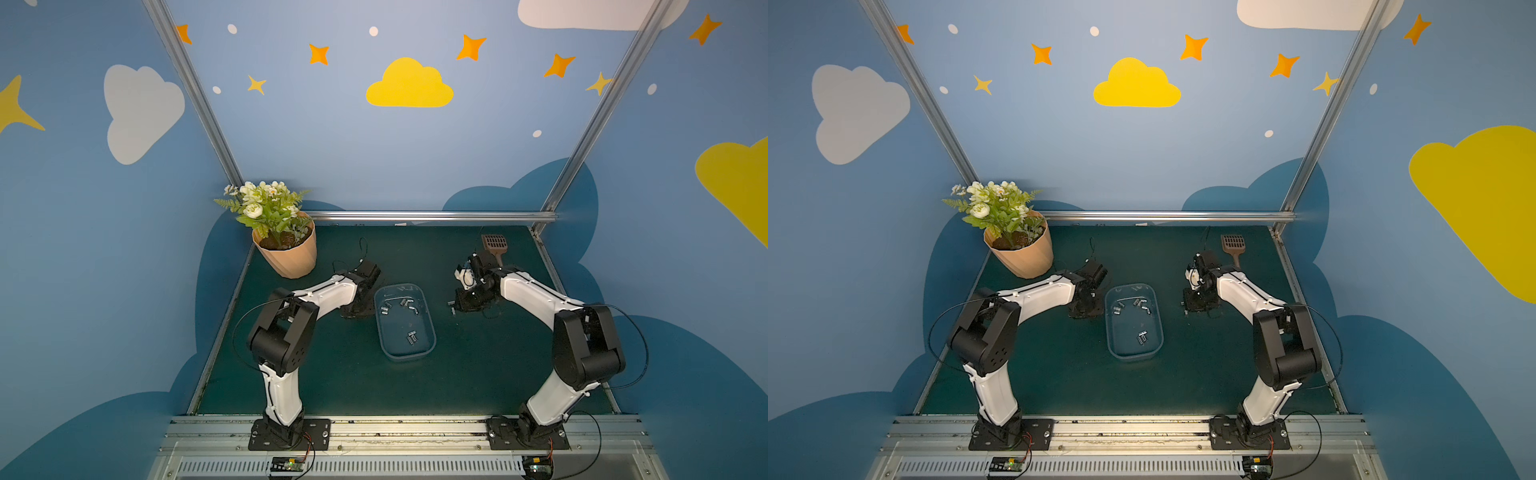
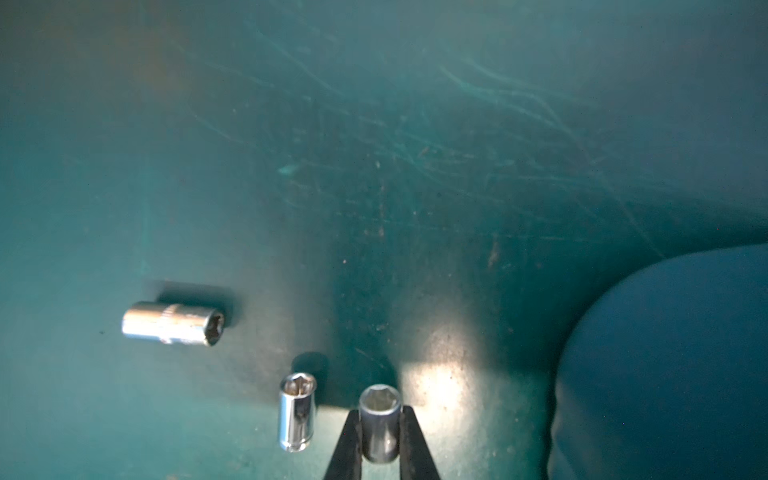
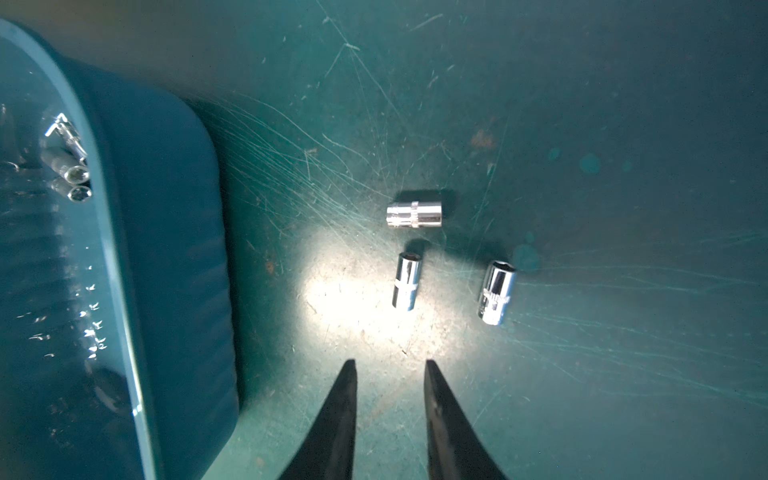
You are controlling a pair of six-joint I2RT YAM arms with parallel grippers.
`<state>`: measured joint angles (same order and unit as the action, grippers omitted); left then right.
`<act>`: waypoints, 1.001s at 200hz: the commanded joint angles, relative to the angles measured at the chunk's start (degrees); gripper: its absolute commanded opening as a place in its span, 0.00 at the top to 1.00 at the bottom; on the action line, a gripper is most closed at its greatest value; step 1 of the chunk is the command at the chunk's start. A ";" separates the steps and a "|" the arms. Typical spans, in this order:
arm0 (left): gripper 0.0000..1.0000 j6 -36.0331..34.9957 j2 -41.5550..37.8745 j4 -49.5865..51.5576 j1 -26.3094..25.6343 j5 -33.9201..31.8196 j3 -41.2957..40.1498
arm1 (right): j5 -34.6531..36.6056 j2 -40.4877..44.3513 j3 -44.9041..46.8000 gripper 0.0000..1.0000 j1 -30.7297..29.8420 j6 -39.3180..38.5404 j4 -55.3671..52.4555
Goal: Take out the socket from the storage box
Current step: Place the socket head at the center of the board.
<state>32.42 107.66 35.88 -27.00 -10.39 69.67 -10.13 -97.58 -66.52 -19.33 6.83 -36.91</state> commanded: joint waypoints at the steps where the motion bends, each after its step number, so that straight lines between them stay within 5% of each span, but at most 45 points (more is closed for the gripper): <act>1: 0.85 0.26 1.15 -0.01 0.22 0.70 -0.65 | 0.29 0.11 0.08 0.71 -0.27 0.07 -1.33; 200: 0.77 -0.08 -2.68 1.03 0.46 -0.42 -0.83 | 0.72 0.50 0.14 0.71 -0.31 -0.04 -1.66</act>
<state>32.42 107.57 35.57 -26.72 -10.26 69.19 -10.09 -97.58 -66.52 -19.49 6.83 -37.21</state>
